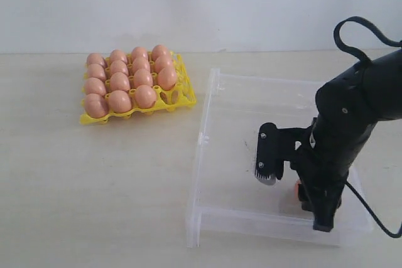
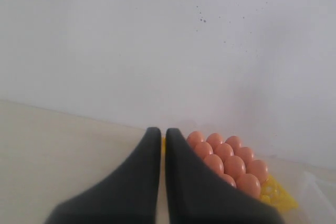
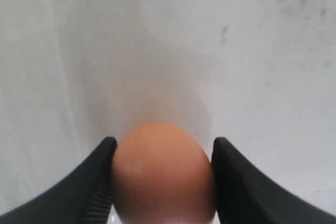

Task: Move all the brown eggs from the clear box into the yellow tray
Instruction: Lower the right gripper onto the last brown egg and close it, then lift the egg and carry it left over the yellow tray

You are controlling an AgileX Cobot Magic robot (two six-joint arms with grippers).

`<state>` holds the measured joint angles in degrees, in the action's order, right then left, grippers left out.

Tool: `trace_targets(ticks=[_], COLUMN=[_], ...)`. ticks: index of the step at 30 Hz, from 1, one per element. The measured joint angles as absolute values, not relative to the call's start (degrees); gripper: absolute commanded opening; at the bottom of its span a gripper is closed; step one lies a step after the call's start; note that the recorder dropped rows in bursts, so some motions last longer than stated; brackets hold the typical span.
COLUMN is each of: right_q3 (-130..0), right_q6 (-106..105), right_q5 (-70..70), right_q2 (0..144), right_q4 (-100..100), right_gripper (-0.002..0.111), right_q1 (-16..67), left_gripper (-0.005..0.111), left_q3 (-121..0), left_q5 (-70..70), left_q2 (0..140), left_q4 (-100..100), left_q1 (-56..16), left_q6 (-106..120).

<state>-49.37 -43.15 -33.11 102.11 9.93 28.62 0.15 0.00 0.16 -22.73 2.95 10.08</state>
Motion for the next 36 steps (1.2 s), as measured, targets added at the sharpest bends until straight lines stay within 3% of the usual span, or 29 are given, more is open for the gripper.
trace_targets(ticks=[14, 22, 28, 36], right_q3=[-49.74, -48.19, -48.61, -66.95], right_q6=[-17.56, -1.53, 13.61, 33.31], right_q5=[-11.91, 19.40, 47.81, 47.75], right_q2=[92.49, 89.87, 99.58, 118.93], right_q4=[8.32, 8.71, 17.32, 39.60], right_gripper=[0.000, 0.000, 0.000, 0.000], right_q1=[27.17, 26.71, 26.81, 26.81], left_gripper=[0.004, 0.004, 0.004, 0.004], left_q3=[0.15, 0.15, 0.15, 0.15], left_q5=[0.00, 0.00, 0.00, 0.00], left_q2=[0.16, 0.16, 0.16, 0.16], left_q4=[-22.73, -22.73, -22.73, -22.73], left_q1=[2.95, 2.95, 2.95, 2.95], left_q6=[10.08, 10.08, 10.08, 10.08])
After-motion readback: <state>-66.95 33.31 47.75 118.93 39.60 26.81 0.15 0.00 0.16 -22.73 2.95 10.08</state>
